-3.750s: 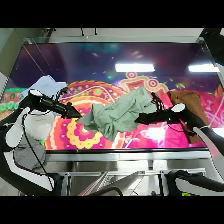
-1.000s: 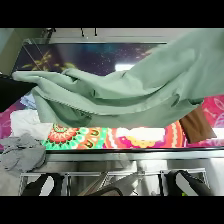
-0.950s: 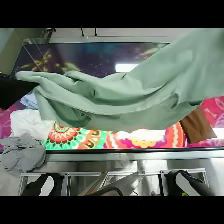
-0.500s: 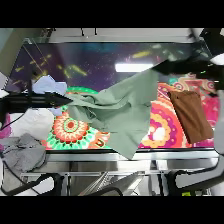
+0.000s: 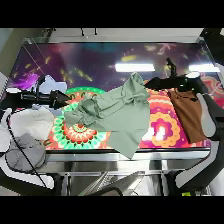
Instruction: Fold the shirts.
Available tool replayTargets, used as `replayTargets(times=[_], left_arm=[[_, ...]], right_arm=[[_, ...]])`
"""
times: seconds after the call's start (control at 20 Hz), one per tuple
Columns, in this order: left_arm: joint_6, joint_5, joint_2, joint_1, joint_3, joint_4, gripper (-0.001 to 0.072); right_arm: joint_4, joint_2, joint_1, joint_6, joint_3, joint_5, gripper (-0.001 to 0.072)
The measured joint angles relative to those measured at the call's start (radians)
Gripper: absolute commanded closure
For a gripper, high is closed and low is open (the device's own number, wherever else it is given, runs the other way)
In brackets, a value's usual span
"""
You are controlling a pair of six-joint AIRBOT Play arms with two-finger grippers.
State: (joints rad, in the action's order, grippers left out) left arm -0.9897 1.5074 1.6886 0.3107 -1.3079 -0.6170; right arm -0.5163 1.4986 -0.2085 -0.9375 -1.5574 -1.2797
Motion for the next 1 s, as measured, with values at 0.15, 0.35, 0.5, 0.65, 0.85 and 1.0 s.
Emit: replayTargets(times=[0.15,0.35,0.5,0.65,0.85,1.0], left_arm=[[-0.042,0.035,-0.061,0.009,0.015,-0.169,0.0006],[-0.057,-0.01,-0.18,0.013,0.18,-0.324,0.0006],[-0.049,-0.086,-0.227,0.013,0.3,-0.373,0.0006],[-0.03,-0.15,-0.23,0.006,0.373,-0.391,0.0006],[0.023,-0.225,-0.192,-0.035,0.404,-0.334,0.0006],[0.056,-0.281,-0.161,-0.072,0.405,-0.269,0.0136]], right_arm=[[-0.1,-0.087,-0.086,-0.067,0.077,-0.097,0.0413],[-0.211,-0.254,-0.129,-0.111,0.356,-0.1,0.0273],[-0.243,-0.368,-0.138,-0.126,0.601,-0.031,0.024],[-0.256,-0.424,-0.132,-0.129,0.772,0.02,0.0241],[-0.252,-0.447,-0.066,-0.129,0.875,0.096,0.0241],[-0.201,-0.445,0.006,-0.128,0.897,0.157,0.0242]])
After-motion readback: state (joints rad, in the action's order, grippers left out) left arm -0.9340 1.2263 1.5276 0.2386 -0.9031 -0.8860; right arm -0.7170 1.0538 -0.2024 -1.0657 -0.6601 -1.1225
